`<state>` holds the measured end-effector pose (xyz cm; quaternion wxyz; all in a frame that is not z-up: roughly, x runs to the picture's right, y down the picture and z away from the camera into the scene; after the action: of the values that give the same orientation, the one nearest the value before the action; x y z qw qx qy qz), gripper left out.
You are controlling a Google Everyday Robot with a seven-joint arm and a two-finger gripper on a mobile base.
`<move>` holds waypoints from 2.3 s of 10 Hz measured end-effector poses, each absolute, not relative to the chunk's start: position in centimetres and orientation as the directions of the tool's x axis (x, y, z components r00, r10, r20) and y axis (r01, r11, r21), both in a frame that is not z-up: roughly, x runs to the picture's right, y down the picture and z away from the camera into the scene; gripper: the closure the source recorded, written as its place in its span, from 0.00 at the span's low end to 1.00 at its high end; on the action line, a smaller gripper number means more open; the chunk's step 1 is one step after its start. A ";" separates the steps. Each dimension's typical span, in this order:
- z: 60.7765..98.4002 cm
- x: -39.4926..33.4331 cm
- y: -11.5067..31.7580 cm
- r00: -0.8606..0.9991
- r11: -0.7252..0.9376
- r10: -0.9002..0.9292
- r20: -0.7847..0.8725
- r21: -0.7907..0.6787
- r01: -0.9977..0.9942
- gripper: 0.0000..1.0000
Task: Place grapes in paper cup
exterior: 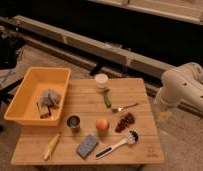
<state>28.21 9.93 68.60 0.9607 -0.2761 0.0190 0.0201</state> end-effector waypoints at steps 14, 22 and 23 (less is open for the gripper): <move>68.6 28.2 9.9 0.998 0.847 0.028 -0.048 -0.530 -0.049 0.35; 69.0 27.8 10.2 1.000 0.852 0.011 -0.024 -0.522 -0.022 0.35; 69.7 27.1 10.7 1.000 0.857 -0.018 0.011 -0.515 0.021 0.35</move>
<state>27.10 10.65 69.71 0.9636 -0.2671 -0.0028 -0.0101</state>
